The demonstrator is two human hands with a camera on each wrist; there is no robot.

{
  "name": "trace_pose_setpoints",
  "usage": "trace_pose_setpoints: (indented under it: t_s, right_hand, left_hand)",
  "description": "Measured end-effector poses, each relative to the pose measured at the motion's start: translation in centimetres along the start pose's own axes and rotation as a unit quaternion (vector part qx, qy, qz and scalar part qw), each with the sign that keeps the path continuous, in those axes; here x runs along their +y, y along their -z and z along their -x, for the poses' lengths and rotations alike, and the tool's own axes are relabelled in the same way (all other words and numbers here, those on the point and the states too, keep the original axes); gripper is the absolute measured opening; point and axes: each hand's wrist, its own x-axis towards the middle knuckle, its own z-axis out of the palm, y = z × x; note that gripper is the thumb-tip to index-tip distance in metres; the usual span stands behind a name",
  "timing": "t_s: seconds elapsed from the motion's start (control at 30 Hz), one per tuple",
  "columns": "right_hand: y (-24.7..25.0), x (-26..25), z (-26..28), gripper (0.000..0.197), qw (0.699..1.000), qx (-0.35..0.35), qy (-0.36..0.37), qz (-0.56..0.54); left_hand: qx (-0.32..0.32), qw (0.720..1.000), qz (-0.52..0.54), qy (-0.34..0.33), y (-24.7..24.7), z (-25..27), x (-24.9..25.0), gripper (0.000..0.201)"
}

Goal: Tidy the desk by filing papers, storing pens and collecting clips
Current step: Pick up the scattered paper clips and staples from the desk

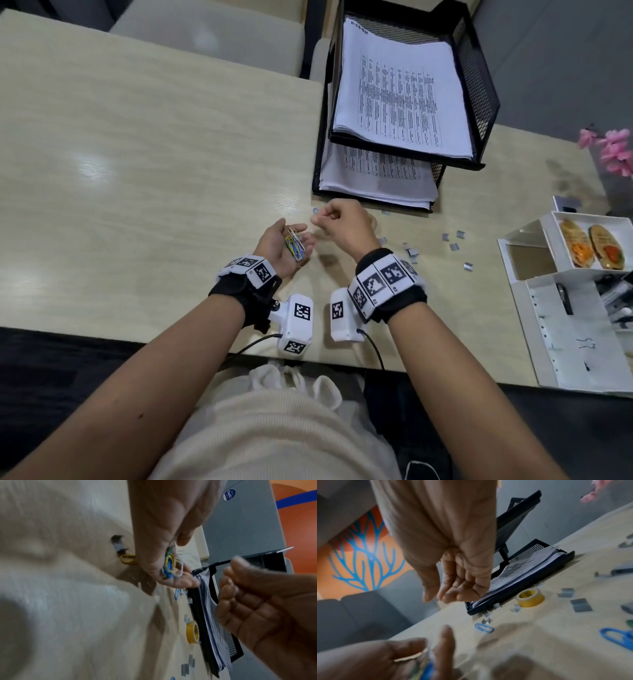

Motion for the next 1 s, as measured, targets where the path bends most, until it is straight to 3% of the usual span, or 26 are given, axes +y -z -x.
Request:
trace_pose_setpoints:
  t_s: [0.07, 0.2, 0.37, 0.63, 0.83, 1.0]
  right_hand:
    - [-0.6, 0.2, -1.2, 0.012, 0.998, 0.03, -0.024, 0.045]
    - [-2.5, 1.6, -2.1, 0.026, 0.974, 0.014, -0.023, 0.226]
    - [-3.5, 3.0, -1.0, 0.027, 0.95, 0.033, 0.008, 0.309]
    - [-3.3, 2.7, 0.4, 0.029, 0.971, 0.016, -0.088, 0.222]
    - [-4.7, 2.3, -0.2, 0.03, 0.969, 0.051, -0.065, 0.233]
    - [-4.5, 1.7, -1.0, 0.026, 0.957, -0.011, -0.082, 0.279]
  left_hand:
    - [0.007, 1.0, -0.023, 0.002, 0.6, 0.3, 0.8, 0.044]
    - [0.025, 0.998, -0.065, 0.009, 2.4, 0.9, 2.4, 0.04]
    - [0.036, 0.998, -0.042, 0.008, 4.4, 1.8, 3.5, 0.042]
    - [0.074, 0.996, -0.037, -0.023, 4.5, 1.4, 3.1, 0.035]
    - [0.08, 0.995, -0.045, -0.027, 4.4, 1.5, 1.8, 0.034]
    - [0.082, 0.995, -0.046, -0.032, 5.1, 2.0, 1.6, 0.035]
